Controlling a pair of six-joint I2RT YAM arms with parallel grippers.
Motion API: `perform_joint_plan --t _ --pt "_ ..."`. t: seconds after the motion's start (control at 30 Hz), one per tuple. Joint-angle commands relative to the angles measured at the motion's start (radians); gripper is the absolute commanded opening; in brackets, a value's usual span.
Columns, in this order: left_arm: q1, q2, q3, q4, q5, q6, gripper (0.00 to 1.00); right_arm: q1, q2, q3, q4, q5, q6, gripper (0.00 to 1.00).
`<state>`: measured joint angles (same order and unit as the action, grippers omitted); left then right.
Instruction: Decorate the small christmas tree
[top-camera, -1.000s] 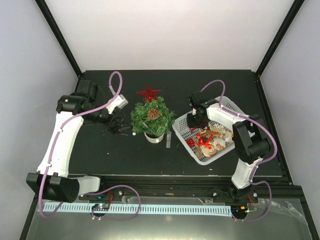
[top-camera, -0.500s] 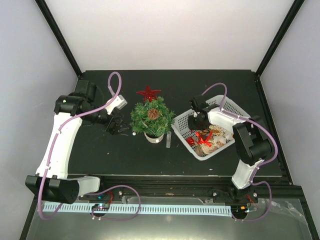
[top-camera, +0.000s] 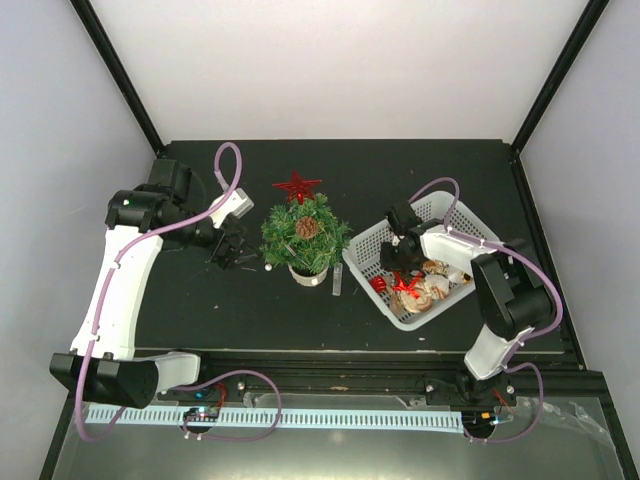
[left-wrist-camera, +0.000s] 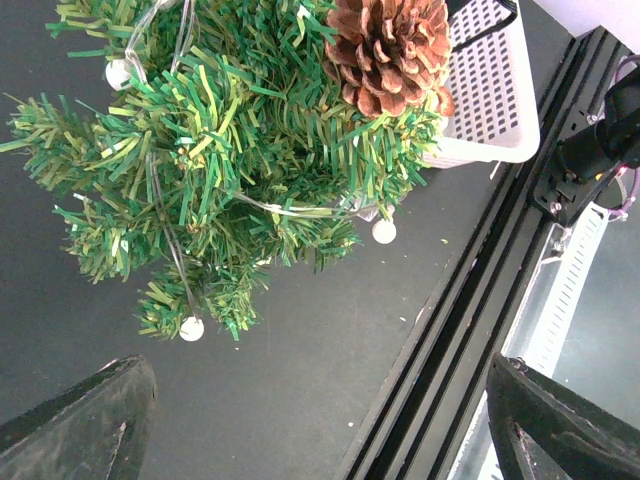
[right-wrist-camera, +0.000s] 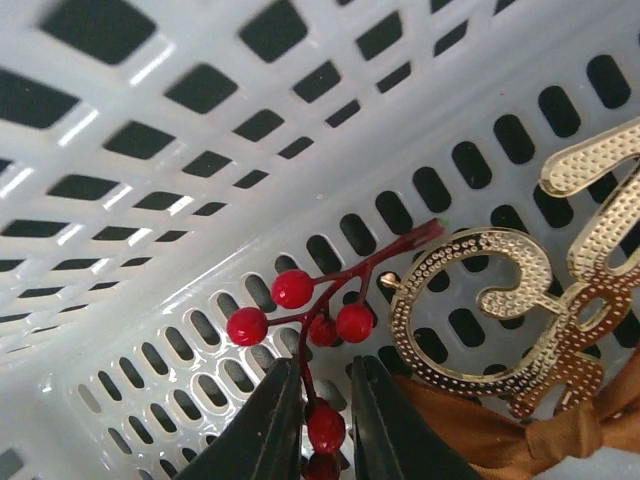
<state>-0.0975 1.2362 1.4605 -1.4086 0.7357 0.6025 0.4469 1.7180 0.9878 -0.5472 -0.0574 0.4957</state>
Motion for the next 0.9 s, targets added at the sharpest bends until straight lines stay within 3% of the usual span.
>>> perform_joint_plan --t 0.0,0.57,0.87 --pt "0.006 -0.010 0.043 -0.020 -0.002 0.014 0.90 0.003 -0.028 -0.019 -0.038 0.008 0.002 0.18" --pt "0.006 -0.011 0.054 -0.023 -0.024 0.016 0.90 0.003 -0.078 0.041 -0.093 0.051 -0.010 0.11" --pt "0.007 -0.006 0.050 -0.007 -0.027 0.006 0.90 0.003 -0.205 0.127 -0.201 0.053 -0.004 0.11"
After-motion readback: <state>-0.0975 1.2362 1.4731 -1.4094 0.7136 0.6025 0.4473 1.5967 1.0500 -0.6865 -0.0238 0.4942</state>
